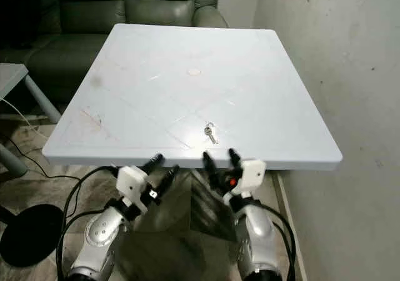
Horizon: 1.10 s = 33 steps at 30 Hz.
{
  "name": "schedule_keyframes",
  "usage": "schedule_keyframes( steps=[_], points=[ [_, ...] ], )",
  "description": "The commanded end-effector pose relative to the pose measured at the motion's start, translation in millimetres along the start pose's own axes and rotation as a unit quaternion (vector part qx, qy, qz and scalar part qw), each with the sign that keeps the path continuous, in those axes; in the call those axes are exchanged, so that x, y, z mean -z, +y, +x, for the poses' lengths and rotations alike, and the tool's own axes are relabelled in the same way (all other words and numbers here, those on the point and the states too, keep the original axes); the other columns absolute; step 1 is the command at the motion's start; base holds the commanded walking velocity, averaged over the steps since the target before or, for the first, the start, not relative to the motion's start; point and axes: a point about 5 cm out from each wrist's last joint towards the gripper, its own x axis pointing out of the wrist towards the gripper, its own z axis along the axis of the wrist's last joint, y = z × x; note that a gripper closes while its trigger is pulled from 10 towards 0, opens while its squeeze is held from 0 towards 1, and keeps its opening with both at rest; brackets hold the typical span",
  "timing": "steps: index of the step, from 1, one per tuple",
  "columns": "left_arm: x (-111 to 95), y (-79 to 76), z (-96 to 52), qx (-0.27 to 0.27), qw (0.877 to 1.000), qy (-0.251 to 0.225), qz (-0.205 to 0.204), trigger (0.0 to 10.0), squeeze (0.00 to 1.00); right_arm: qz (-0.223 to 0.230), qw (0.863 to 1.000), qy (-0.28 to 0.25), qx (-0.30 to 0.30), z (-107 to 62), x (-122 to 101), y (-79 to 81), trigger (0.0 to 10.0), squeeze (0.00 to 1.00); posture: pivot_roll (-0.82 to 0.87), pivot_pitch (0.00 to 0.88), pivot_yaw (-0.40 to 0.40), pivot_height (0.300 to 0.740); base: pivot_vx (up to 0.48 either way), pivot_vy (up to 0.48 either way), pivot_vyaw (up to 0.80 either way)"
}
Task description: Hang keys on a hook
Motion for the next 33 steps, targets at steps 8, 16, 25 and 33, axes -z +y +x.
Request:
schedule_keyframes(
  steps=[8, 16, 25, 33],
  points=[
    [-28, 33.0, 37.1, -0.173, 0.981, 0.015, -0.082, 10.0, 0.00, -0.045, 0.997, 0.017, 0.052, 18.1, -19, -11.5, 10.0, 0.00, 0.01, 0.066, -0.012, 0.740, 0.000, 0.000, 0.00],
    [-37, 62.5, 22.9, -0.165, 0.983, 0.026, -0.076, 10.0, 0.00, -0.112, 0.993, 0.000, 0.033, 16.3, -33, -8.3, 10.0, 0.00, -0.01, 0.070, -0.009, 0.740, 0.000, 0.000, 0.00],
    [-42, 73.1, -12.9, -0.154, 0.987, 0.025, -0.048, 10.0, 0.00, -0.134, 0.990, -0.037, -0.015, -4.0, -47, -0.7, 10.0, 0.00, 0.01, 0.075, -0.020, 0.740, 0.000, 0.000, 0.00],
    [-36, 74.4, -20.8, -0.163, 0.985, 0.056, -0.025, 10.0, 0.00, -0.144, 0.989, -0.024, -0.023, -6.2, -44, 3.0, 10.0, 0.00, 0.02, 0.074, -0.025, 0.740, 0.000, 0.000, 0.00]
  ],
)
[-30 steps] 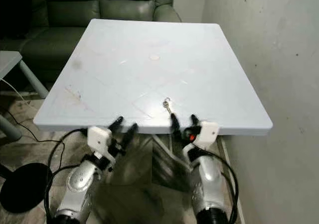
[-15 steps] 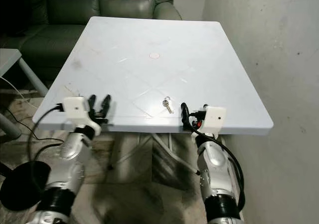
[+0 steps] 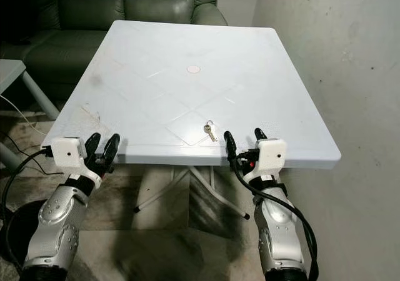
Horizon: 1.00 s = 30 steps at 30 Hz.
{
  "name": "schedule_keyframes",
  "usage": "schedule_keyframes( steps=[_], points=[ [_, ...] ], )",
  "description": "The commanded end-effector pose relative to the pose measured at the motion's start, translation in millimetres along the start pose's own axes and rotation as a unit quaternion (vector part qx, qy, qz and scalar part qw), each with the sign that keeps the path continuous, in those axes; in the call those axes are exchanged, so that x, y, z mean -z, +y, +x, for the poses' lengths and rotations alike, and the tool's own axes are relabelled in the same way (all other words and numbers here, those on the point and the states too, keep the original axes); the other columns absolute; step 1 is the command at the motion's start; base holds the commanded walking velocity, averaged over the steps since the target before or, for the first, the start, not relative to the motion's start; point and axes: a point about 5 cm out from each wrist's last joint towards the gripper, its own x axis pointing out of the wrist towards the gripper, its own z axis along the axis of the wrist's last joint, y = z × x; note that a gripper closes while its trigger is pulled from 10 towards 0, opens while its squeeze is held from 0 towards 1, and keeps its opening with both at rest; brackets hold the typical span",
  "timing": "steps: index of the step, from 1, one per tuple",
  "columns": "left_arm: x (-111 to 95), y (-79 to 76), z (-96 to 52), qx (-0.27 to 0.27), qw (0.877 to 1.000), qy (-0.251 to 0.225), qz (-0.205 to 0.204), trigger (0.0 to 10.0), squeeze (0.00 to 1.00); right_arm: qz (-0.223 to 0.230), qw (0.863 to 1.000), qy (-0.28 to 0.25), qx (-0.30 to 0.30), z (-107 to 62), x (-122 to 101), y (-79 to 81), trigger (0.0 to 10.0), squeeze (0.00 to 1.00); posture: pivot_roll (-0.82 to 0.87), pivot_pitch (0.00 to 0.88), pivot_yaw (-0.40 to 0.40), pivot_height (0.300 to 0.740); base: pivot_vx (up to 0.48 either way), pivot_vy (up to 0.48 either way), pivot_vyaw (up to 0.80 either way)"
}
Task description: Hang keys on a hook
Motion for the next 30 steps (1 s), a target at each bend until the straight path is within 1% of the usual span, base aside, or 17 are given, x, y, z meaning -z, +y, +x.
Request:
schedule_keyframes(
  steps=[1, 6, 9, 10, 13, 15, 16, 18, 19, 21, 23, 25, 27, 30],
  points=[
    [-6, 0.0, -0.2, 0.001, 1.000, -0.002, 0.006, 10.0, 0.00, -0.015, 1.000, -0.005, -0.014, 1.3, -6, 2.5, 10.0, 0.00, 0.02, 0.074, -0.025, 0.740, 0.000, 0.000, 0.00],
    [-9, 0.6, 0.5, -0.005, 1.000, -0.004, 0.006, 10.0, 0.00, -0.027, 0.999, 0.001, -0.018, -0.2, -8, 0.7, 10.0, 0.00, 0.02, 0.069, -0.028, 0.740, 0.000, 0.000, 0.00],
    [-9, 0.0, -0.3, -0.001, 1.000, -0.003, 0.009, 10.0, 0.00, -0.039, 0.999, 0.006, -0.021, -1.2, -7, -0.4, 10.0, 0.00, 0.02, 0.069, -0.031, 0.740, 0.000, 0.000, 0.00],
    [-10, -0.8, -0.5, 0.006, 1.000, -0.006, 0.003, 10.0, 0.00, -0.040, 0.999, 0.006, -0.024, -1.5, -8, -0.5, 10.0, 0.00, 0.02, 0.069, -0.031, 0.740, 0.000, 0.000, 0.00],
    [-10, 0.3, -0.6, 0.003, 1.000, -0.004, 0.000, 10.0, 0.00, -0.040, 0.999, 0.006, -0.026, -1.9, -8, -0.7, 10.0, 0.00, 0.02, 0.060, -0.033, 0.740, 0.000, 0.000, 0.00],
    [-11, -0.5, 0.1, 0.008, 1.000, -0.008, 0.006, 10.0, 0.00, -0.027, 0.999, -0.001, -0.034, -1.9, -10, 0.3, 10.0, 0.00, 0.02, 0.060, -0.032, 0.740, 0.000, 0.000, 0.00],
    [-13, -1.3, 1.5, 0.006, 1.000, -0.012, -0.005, 10.0, 0.00, -0.026, 0.999, -0.002, -0.036, -1.3, -11, 0.5, 10.0, 0.00, 0.02, 0.057, -0.031, 0.740, 0.000, 0.000, 0.00],
    [-13, -1.4, 1.9, 0.005, 1.000, -0.012, -0.009, 10.0, 0.00, -0.028, 0.999, -0.002, -0.036, -1.2, -11, 0.4, 10.0, 0.00, 0.02, 0.057, -0.031, 0.740, 0.000, 0.000, 0.00],
    [-17, -4.0, 2.6, 0.014, 0.999, -0.023, -0.020, 10.0, 0.00, -0.029, 0.999, 0.000, -0.035, -0.6, -11, 0.1, 10.0, 0.00, 0.02, 0.057, -0.031, 0.740, 0.000, 0.000, 0.00],
    [-17, -4.7, 2.9, 0.016, 0.999, -0.021, -0.020, 10.0, 0.00, -0.030, 0.999, 0.001, -0.035, -0.5, -11, 0.0, 10.0, 0.00, 0.02, 0.057, -0.031, 0.740, 0.000, 0.000, 0.00],
    [-13, -4.3, 4.3, 0.013, 1.000, -0.007, -0.015, 10.0, 0.00, -0.029, 0.999, 0.003, -0.034, -0.5, -10, 0.1, 10.0, 0.00, 0.02, 0.050, -0.028, 0.740, 0.000, 0.000, 0.00],
    [-12, -3.7, 4.6, 0.012, 1.000, -0.003, -0.015, 10.0, 0.00, -0.028, 0.999, 0.004, -0.033, -0.8, -9, 0.0, 10.0, 0.00, 0.02, 0.051, -0.027, 0.740, 0.000, 0.000, 0.00],
    [-13, -3.7, 5.4, 0.012, 1.000, -0.003, -0.014, 10.0, 0.00, -0.029, 0.999, 0.006, -0.033, -1.9, -8, -0.8, 10.0, 0.00, 0.02, 0.052, -0.025, 0.740, 0.000, 0.000, 0.00],
    [-14, -5.4, 6.2, 0.019, 1.000, -0.007, -0.018, 10.0, 0.00, -0.032, 0.999, 0.009, -0.032, -3.0, -8, -1.9, 10.0, 0.00, 0.02, 0.052, -0.025, 0.740, 0.306, 0.000, 0.00]
  ],
)
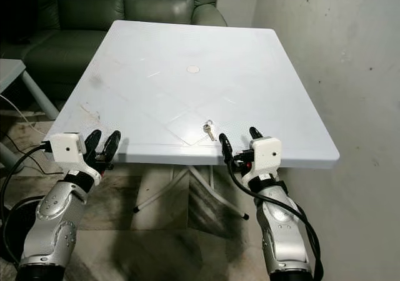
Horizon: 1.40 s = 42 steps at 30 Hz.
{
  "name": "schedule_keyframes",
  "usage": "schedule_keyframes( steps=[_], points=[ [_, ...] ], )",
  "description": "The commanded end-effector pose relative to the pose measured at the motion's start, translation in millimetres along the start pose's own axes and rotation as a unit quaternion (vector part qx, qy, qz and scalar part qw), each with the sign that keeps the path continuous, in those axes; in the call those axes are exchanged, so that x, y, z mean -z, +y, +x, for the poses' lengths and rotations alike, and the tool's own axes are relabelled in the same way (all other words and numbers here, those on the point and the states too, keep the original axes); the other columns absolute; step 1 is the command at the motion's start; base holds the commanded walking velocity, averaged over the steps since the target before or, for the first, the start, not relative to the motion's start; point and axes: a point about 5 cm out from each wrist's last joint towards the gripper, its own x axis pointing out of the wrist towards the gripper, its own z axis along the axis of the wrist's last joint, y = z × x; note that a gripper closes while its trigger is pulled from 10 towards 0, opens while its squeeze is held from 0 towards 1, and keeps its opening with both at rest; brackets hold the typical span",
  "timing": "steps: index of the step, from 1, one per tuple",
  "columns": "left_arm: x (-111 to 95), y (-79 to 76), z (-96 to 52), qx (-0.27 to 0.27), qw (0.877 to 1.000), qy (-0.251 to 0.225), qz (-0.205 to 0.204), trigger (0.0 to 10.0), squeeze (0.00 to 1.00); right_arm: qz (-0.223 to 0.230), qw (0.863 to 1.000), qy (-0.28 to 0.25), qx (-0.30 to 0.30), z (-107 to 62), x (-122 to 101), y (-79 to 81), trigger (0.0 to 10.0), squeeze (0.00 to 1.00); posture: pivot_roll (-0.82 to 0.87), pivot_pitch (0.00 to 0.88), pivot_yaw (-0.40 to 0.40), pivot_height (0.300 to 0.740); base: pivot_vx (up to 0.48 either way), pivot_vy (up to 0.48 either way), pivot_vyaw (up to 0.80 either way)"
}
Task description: Hang keys on a hook
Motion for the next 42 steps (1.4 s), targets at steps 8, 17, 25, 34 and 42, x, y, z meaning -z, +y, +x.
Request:
schedule_keyframes(
  steps=[8, 17, 25, 34, 42],
  points=[
    [0, -2.3, 2.9, 0.009, 1.000, 0.008, -0.002, 10.0, 0.00, -0.007, 1.000, 0.004, 0.006, -2.3, 0, -4.2, 10.0, 0.00, 0.02, 0.050, -0.020, 0.740, 0.397, 0.000, 0.00],
    [-1, -3.7, 5.0, 0.013, 1.000, 0.007, -0.003, 10.0, 0.00, -0.010, 1.000, 0.005, 0.006, -2.0, 0, -5.5, 10.0, 0.00, 0.01, 0.049, -0.020, 0.740, 0.393, 0.000, 0.00],
    [-2, -4.6, 6.1, 0.013, 1.000, 0.008, -0.006, 10.0, 0.00, -0.013, 1.000, 0.004, 0.007, -1.6, -1, -7.6, 10.0, 0.00, 0.01, 0.045, -0.018, 0.740, 0.349, 0.000, 0.00],
    [-4, -5.5, 2.2, 0.009, 1.000, -0.013, 0.004, 10.0, 0.00, -0.016, 1.000, 0.003, -0.007, -1.7, -1, -7.3, 10.0, 0.00, 0.02, 0.048, -0.022, 0.740, 0.000, 0.000, 0.00],
    [-2, -8.4, -8.0, 0.021, 0.999, -0.019, 0.024, 10.0, 0.00, -0.070, 0.997, 0.008, -0.034, -0.1, -5, -14.3, 10.0, 0.00, 0.02, 0.063, -0.027, 0.740, 0.000, 0.000, 0.00]
  ],
)
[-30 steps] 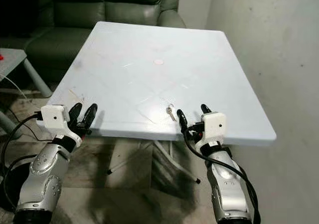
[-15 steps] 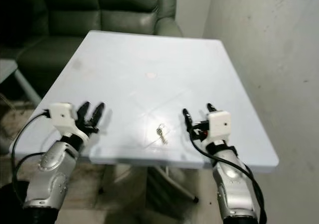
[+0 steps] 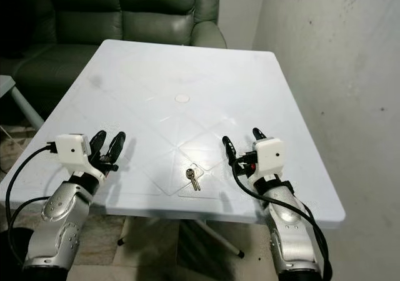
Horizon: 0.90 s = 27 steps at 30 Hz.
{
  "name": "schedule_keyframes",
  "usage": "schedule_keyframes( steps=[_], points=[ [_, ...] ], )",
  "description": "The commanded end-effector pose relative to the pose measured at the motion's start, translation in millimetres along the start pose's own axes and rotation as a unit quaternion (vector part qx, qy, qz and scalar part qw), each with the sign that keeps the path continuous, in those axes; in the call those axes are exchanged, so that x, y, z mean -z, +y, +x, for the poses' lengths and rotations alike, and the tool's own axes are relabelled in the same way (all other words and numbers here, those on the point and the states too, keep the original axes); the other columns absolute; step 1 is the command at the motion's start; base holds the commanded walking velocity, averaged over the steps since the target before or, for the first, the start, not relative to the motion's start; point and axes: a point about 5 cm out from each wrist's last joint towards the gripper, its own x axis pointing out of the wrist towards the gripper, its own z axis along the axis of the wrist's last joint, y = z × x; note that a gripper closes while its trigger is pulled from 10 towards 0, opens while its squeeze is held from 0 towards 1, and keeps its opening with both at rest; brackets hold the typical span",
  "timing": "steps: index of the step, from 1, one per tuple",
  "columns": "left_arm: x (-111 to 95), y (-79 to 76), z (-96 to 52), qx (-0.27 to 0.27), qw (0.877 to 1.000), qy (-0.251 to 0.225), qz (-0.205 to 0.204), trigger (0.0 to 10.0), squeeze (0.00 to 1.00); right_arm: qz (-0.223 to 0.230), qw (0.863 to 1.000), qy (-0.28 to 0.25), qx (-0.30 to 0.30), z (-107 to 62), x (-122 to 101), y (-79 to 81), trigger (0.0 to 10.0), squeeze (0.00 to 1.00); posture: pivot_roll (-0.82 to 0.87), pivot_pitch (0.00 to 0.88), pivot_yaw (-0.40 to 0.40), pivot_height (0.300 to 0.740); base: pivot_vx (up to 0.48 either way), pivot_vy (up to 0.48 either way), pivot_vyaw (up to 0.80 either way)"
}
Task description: Hang keys on a hook
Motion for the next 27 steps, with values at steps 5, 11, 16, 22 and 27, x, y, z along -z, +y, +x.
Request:
schedule_keyframes(
  steps=[5, 11, 16, 22, 27],
  points=[
    [3, -12.1, -10.3, 0.038, 0.999, 0.008, 0.022, 10.0, 0.00, -0.056, 0.997, 0.010, -0.060, 3.7, -3, -2.7, 10.0, 0.00, 0.03, 0.083, -0.041, 0.740, 0.000, 0.000, 0.00],
    [4, -21.2, -17.4, 0.046, 0.999, 0.004, 0.013, 10.0, 0.00, -0.070, 0.991, 0.021, -0.114, 10.1, -5, 0.0, 10.0, 0.00, 0.04, 0.105, -0.060, 0.740, 0.000, 0.000, 0.00],
    [2, -38.3, -26.0, 0.105, 0.994, 0.006, -0.013, 10.0, 0.00, -0.062, 0.985, 0.024, -0.159, 18.6, -7, 6.3, 10.0, 0.00, 0.06, 0.124, -0.079, 0.740, 0.000, 0.000, 0.00],
    [0, -52.1, -34.4, 0.137, 0.990, 0.010, -0.030, 10.0, 0.00, -0.055, 0.970, 0.032, -0.235, 33.7, -11, 16.7, 10.0, 0.00, 0.08, 0.146, -0.094, 0.740, 0.000, 0.000, 0.00],
    [-5, -55.9, -36.7, 0.139, 0.990, 0.006, -0.036, 10.0, 0.00, -0.045, 0.959, 0.039, -0.276, 44.4, -12, 23.3, 10.0, 0.00, 0.10, 0.172, -0.108, 0.740, 0.000, 0.000, 0.00]
  ],
)
